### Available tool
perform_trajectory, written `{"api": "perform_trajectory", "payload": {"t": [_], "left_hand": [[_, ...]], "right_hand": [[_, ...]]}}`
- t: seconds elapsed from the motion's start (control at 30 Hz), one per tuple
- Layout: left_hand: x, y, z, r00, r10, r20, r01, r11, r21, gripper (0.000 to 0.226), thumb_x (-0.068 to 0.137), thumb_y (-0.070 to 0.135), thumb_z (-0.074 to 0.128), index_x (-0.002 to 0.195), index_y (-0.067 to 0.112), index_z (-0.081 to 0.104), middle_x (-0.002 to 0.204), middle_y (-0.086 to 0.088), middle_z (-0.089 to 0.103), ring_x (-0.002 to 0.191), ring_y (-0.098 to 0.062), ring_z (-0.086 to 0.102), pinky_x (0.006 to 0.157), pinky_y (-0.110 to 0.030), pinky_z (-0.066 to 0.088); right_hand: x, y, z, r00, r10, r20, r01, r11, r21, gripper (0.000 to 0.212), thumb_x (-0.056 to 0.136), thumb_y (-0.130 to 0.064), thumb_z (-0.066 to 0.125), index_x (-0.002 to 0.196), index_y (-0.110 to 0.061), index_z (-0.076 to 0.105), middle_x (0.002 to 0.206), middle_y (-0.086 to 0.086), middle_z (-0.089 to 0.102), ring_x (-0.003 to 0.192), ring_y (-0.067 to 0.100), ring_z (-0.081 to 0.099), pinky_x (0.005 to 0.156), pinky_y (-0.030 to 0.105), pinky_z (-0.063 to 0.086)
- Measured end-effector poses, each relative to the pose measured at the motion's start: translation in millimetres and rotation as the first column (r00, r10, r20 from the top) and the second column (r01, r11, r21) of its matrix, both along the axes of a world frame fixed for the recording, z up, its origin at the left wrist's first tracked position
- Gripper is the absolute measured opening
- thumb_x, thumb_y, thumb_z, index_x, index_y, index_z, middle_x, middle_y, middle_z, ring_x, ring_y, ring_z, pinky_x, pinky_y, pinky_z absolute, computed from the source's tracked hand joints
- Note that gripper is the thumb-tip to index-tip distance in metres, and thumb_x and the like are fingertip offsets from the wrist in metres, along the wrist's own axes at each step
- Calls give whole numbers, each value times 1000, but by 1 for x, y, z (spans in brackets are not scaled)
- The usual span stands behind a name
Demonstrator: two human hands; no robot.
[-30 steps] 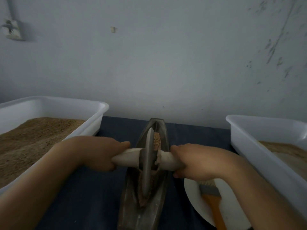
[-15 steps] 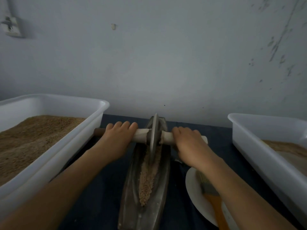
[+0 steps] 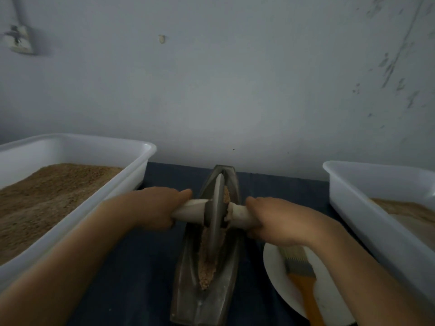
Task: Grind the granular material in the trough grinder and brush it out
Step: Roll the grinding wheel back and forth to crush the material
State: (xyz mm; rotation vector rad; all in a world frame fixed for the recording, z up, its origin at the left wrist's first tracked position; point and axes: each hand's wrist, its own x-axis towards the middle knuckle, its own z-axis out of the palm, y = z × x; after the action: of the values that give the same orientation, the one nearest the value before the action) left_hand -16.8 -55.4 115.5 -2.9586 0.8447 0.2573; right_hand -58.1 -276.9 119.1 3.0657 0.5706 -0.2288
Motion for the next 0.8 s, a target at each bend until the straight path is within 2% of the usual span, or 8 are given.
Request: {"api": "perform_trajectory", "payload": {"t": [0.07,0.13,0.23,0.33,0.47,0.6,0.7,0.8], "left_hand": [[-11,6,10,991,-22,-134,26,999,29,31,90,23,57,102,32,29,95,10,48,86,-7,48,79,-23,38],[-18,11,17,981,-36,-192,45,998,43,28,90,24,56,98,33,30,85,13,46,77,-4,47,74,-23,38],[-19,12,16,975,-37,-217,43,999,19,28,91,23,56,101,32,31,86,13,46,79,-5,48,74,-23,39],[-10,9,8,983,-22,-183,16,999,-33,30,91,21,55,102,32,30,94,9,48,86,-8,48,79,-24,39],[7,1,-8,998,21,67,-19,999,-39,33,92,23,54,116,26,34,115,2,49,101,-13,49,91,-32,40],[26,-9,-32,892,82,444,-56,996,-72,38,91,23,50,125,23,32,121,1,44,112,-20,46,96,-38,37],[34,-13,-44,827,136,545,-51,984,-169,38,89,22,53,122,25,35,118,4,45,108,-16,46,93,-33,34],[35,-13,-47,809,143,570,-32,979,-201,39,87,21,56,120,27,36,116,6,45,106,-14,45,91,-30,32]], "right_hand": [[-11,1,10,994,39,-100,-39,999,1,24,91,-29,57,107,-16,44,107,4,53,87,13,48,60,23,35],[-19,2,17,986,59,-155,-61,998,-7,25,90,-34,58,102,-19,42,100,1,52,86,13,49,62,22,38],[-19,3,18,988,51,-148,-54,998,-16,24,91,-32,58,104,-18,43,101,1,52,87,14,50,66,25,40],[-8,3,9,998,27,-64,-28,1000,-6,21,92,-24,55,107,-15,43,106,5,52,87,14,47,59,23,35],[12,-2,-10,994,-37,108,34,999,34,24,92,-17,53,114,-13,43,111,4,52,89,17,48,58,23,30],[30,-6,-30,926,-51,375,55,999,1,28,90,-17,53,115,-13,43,112,5,51,101,23,48,71,30,25],[40,-7,-37,855,-46,516,49,999,8,29,85,-12,53,112,-14,44,109,3,50,101,23,46,74,32,24],[41,-7,-38,842,-45,537,42,999,17,30,83,-11,53,112,-14,45,109,3,50,100,23,45,74,32,23]]}}
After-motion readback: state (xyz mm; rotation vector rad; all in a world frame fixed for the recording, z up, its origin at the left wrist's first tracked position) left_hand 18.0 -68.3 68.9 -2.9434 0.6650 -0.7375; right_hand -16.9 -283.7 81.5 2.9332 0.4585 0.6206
